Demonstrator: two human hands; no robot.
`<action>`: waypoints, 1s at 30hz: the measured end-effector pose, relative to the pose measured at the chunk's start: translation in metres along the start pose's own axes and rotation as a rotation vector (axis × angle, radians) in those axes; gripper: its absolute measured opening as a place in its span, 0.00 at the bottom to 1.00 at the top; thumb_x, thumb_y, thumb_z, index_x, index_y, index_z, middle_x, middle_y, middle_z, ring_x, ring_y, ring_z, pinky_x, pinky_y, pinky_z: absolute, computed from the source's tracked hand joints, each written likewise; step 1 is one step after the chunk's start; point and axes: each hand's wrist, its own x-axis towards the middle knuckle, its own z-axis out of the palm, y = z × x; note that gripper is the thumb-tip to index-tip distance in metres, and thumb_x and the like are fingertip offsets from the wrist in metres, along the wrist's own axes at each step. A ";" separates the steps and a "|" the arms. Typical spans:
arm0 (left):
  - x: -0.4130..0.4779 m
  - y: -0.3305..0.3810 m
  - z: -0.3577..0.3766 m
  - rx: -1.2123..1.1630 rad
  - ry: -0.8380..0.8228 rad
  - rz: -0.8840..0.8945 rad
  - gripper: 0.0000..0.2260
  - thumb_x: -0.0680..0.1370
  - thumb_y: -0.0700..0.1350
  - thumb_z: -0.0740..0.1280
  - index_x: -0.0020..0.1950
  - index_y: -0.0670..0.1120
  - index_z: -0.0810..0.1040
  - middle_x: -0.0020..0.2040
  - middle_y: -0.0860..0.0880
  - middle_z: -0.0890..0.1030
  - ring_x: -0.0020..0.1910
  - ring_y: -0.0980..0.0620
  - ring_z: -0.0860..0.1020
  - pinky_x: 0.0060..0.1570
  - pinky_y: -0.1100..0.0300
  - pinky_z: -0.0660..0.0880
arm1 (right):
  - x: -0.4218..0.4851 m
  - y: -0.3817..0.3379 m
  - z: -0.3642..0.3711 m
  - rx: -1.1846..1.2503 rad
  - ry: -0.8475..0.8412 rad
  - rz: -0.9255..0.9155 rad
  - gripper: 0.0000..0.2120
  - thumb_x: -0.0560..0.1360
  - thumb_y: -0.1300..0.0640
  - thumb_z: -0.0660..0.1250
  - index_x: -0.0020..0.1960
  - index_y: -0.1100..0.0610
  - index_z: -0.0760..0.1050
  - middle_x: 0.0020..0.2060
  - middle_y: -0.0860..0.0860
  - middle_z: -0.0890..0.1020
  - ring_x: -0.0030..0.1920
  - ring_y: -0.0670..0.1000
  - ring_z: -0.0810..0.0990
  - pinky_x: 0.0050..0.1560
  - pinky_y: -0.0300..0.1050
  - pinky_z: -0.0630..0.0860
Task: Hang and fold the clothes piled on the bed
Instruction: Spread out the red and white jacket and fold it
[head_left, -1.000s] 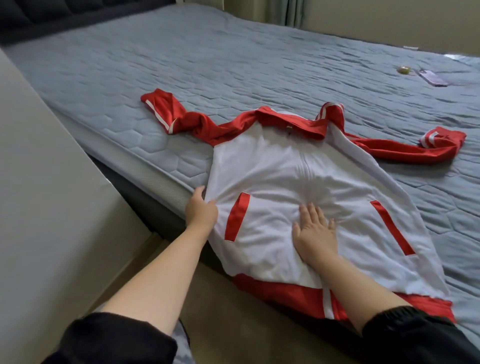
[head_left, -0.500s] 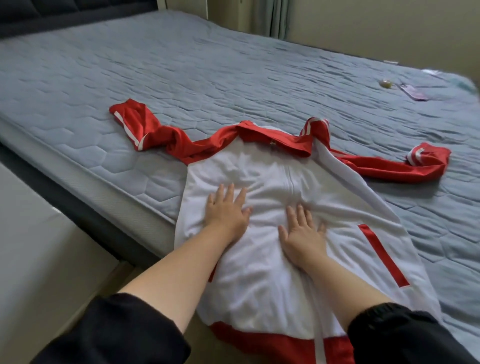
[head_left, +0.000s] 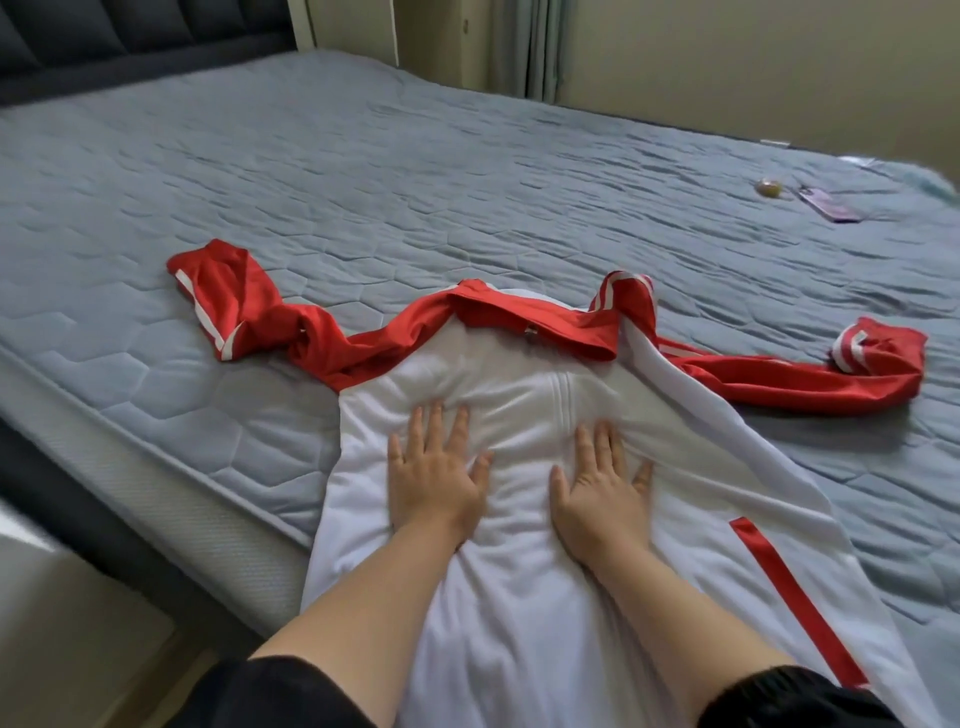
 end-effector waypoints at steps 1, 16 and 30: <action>0.007 0.002 0.001 -0.009 0.010 -0.031 0.29 0.78 0.63 0.44 0.78 0.56 0.45 0.79 0.50 0.47 0.77 0.50 0.44 0.72 0.46 0.42 | 0.002 0.000 -0.001 0.006 -0.004 -0.010 0.32 0.78 0.41 0.47 0.78 0.52 0.45 0.78 0.51 0.45 0.77 0.47 0.41 0.73 0.58 0.38; 0.037 0.009 0.010 0.047 0.092 -0.038 0.32 0.74 0.61 0.45 0.77 0.53 0.57 0.78 0.44 0.55 0.77 0.46 0.51 0.72 0.44 0.46 | 0.146 -0.023 -0.061 -0.196 0.104 -0.336 0.36 0.75 0.44 0.62 0.78 0.49 0.50 0.77 0.50 0.54 0.77 0.54 0.49 0.73 0.61 0.42; 0.039 0.009 0.008 0.058 0.047 -0.008 0.30 0.77 0.59 0.50 0.78 0.53 0.51 0.79 0.43 0.48 0.78 0.48 0.44 0.72 0.45 0.41 | 0.151 0.020 -0.075 -0.341 0.123 -0.503 0.32 0.72 0.58 0.63 0.76 0.54 0.59 0.75 0.54 0.61 0.76 0.53 0.56 0.74 0.52 0.46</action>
